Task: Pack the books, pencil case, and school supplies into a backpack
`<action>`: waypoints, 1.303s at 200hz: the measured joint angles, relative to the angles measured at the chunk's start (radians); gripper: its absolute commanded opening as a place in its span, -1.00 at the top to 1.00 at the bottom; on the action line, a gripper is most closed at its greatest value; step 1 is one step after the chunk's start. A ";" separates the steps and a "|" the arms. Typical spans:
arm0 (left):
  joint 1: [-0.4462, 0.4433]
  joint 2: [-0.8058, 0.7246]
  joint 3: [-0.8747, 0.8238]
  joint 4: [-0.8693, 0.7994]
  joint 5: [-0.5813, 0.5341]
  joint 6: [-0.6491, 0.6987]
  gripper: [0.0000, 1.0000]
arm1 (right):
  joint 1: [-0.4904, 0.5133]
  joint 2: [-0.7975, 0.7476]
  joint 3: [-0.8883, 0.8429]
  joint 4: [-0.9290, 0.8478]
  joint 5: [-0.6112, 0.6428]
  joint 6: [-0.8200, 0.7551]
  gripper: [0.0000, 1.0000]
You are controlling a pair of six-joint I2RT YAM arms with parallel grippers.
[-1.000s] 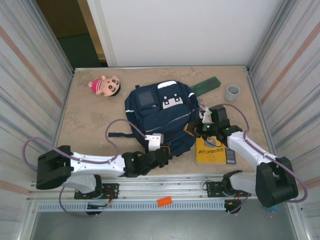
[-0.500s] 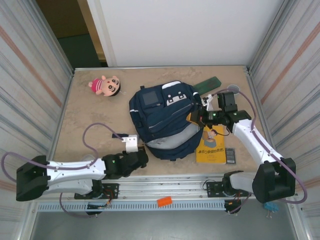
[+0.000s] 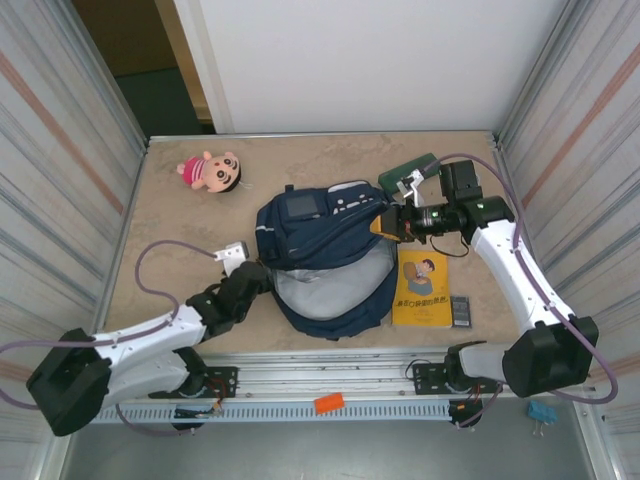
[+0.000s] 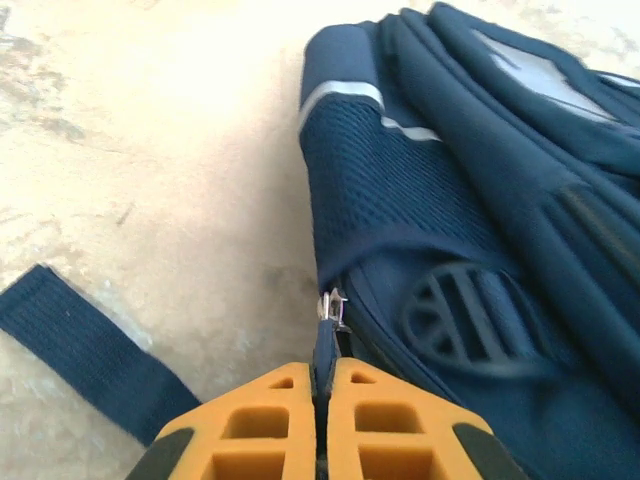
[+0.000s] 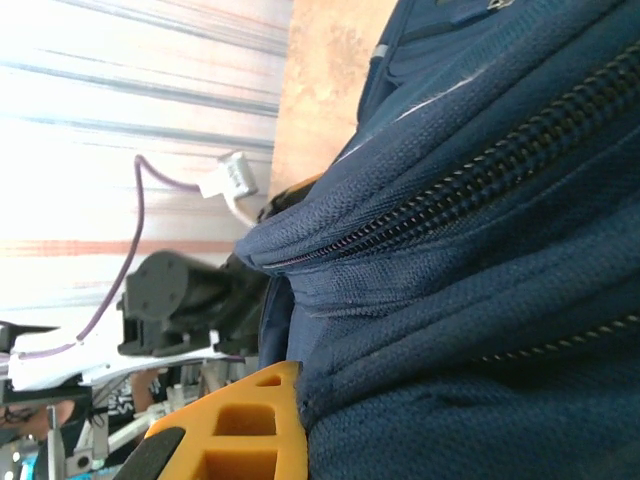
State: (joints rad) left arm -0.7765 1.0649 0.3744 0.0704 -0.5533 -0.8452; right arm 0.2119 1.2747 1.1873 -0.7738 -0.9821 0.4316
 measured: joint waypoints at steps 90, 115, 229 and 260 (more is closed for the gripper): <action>0.110 0.177 0.089 0.071 0.076 0.039 0.17 | 0.008 0.040 0.027 -0.023 -0.043 -0.034 1.00; 0.124 0.078 0.094 -0.005 0.093 0.043 -0.14 | 0.047 0.055 0.027 -0.014 -0.035 -0.043 1.00; 0.113 -0.278 0.208 -0.311 0.100 0.125 -0.23 | 0.342 0.263 0.002 0.395 0.079 0.166 1.00; 0.113 -0.264 0.210 -0.324 0.132 0.128 -0.22 | 0.393 0.335 -0.032 0.558 0.169 0.269 0.74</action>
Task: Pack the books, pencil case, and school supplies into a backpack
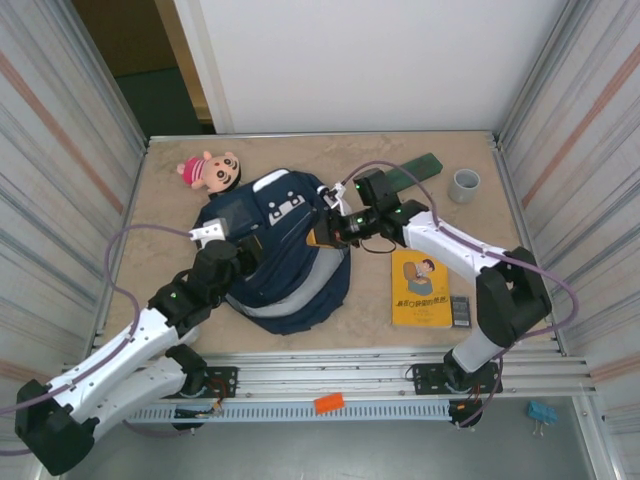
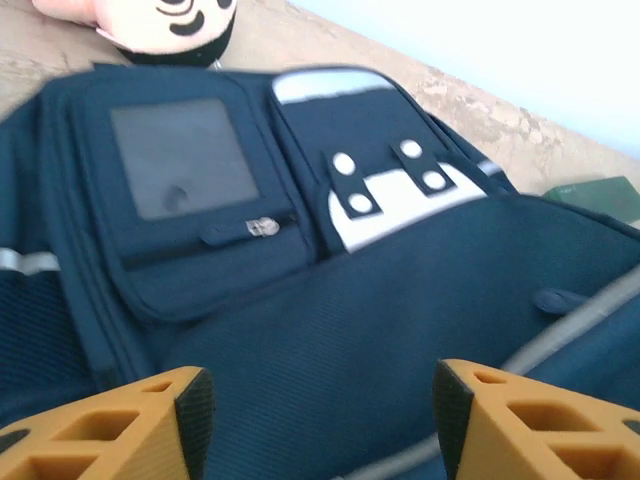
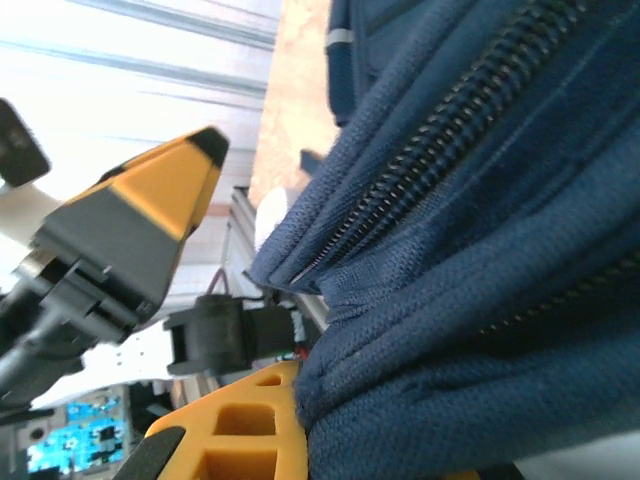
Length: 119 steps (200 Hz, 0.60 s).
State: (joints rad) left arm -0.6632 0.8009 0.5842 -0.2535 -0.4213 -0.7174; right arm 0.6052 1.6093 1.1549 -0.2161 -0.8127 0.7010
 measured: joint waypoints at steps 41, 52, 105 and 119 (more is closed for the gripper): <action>-0.015 0.026 0.013 -0.011 0.060 0.000 -0.21 | -0.011 -0.011 -0.079 0.005 0.108 0.030 -0.16; -0.045 0.045 0.022 -0.008 0.070 0.000 -0.21 | -0.042 -0.043 -0.106 -0.037 0.140 0.010 -0.28; -0.246 0.319 0.155 0.089 0.143 0.008 -0.21 | -0.421 -0.326 -0.213 -0.340 0.287 -0.166 -0.41; -0.291 0.430 0.208 0.140 0.174 0.008 -0.21 | -0.536 -0.372 -0.228 -0.399 0.324 -0.219 -0.42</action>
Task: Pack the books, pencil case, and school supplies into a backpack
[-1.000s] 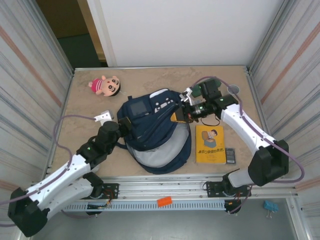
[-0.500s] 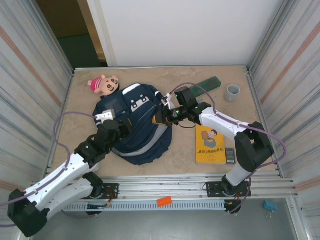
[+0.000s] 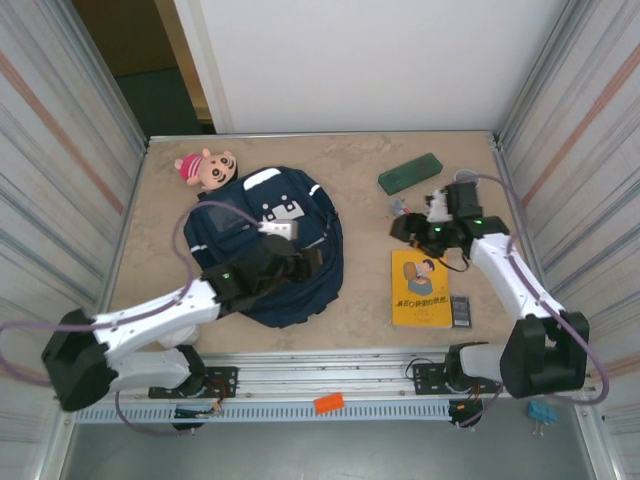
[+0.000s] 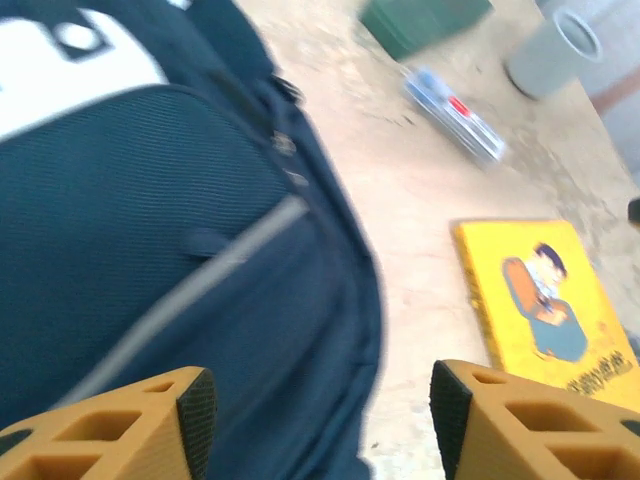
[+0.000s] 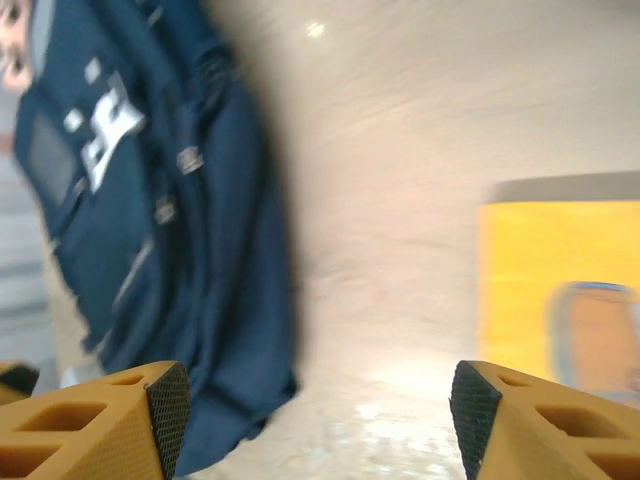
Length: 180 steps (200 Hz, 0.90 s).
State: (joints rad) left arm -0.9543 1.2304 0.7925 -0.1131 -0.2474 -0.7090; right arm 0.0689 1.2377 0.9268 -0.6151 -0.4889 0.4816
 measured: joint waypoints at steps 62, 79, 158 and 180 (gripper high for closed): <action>-0.108 0.519 0.253 0.222 0.211 -0.043 -0.16 | -0.272 0.071 -0.143 -0.037 0.075 -0.071 -0.50; -0.108 0.612 0.293 0.247 0.254 -0.067 -0.16 | -0.289 0.117 -0.167 -0.011 0.086 -0.066 -0.47; -0.115 0.789 0.406 0.280 0.342 -0.152 -0.25 | -0.209 0.212 -0.240 0.093 0.090 -0.026 0.02; -0.110 0.797 0.406 0.273 0.332 -0.173 -0.26 | -0.200 0.200 -0.261 0.115 0.085 -0.018 0.07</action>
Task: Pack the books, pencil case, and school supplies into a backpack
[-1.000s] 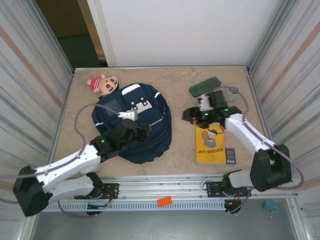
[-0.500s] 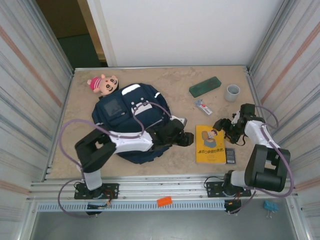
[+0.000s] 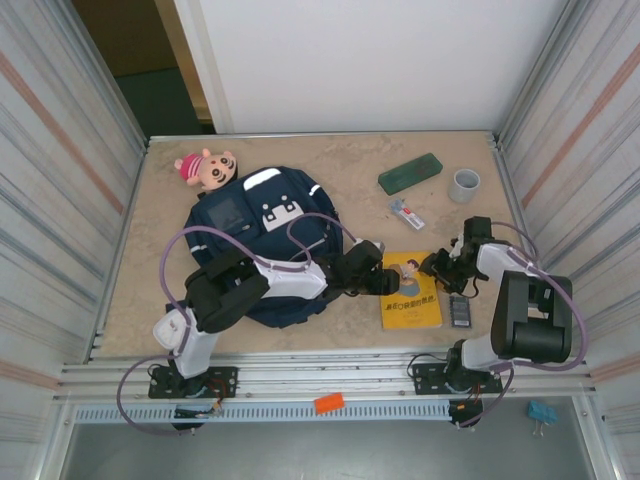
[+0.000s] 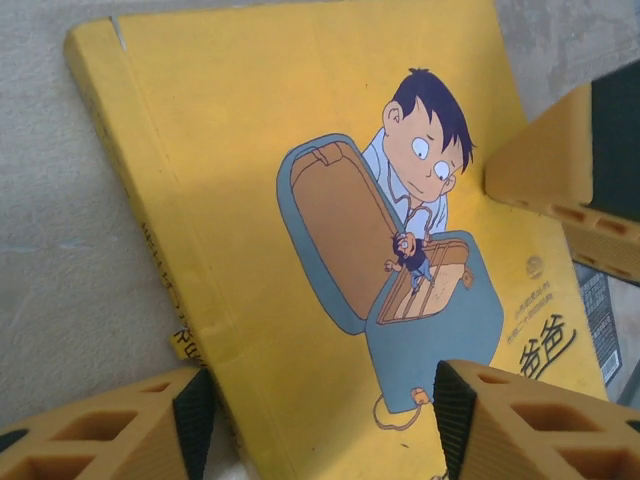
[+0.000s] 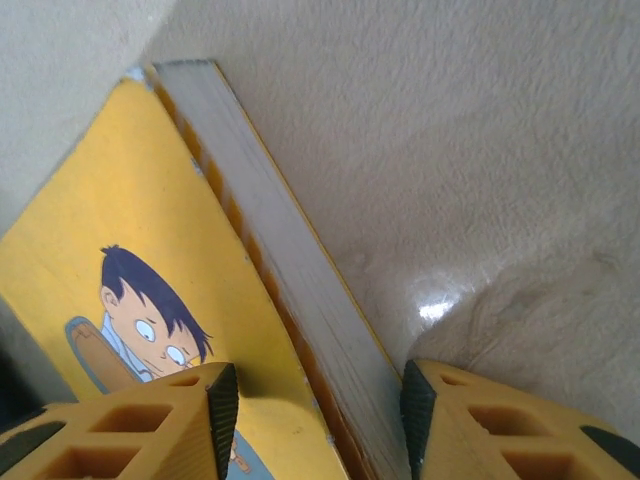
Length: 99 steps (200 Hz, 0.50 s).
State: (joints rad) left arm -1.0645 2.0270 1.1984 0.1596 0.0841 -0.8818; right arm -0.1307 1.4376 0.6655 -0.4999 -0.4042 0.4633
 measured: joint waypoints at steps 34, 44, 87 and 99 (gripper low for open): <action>0.006 -0.004 -0.016 0.023 -0.008 -0.026 -0.26 | -0.002 -0.011 -0.016 0.021 -0.010 0.004 0.08; 0.007 -0.006 -0.020 0.027 -0.010 -0.030 -0.26 | -0.002 -0.013 -0.018 0.025 -0.013 0.006 0.09; 0.012 -0.007 -0.020 0.023 -0.011 -0.040 -0.23 | 0.040 -0.045 -0.037 0.037 0.001 0.031 0.15; 0.016 -0.010 -0.020 0.017 -0.018 -0.040 -0.23 | 0.047 -0.049 -0.042 0.030 -0.005 0.034 0.17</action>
State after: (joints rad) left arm -1.0489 2.0174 1.1782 0.1764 0.0662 -0.9222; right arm -0.0841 1.3888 0.6239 -0.4702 -0.4091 0.4973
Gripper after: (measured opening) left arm 0.617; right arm 0.426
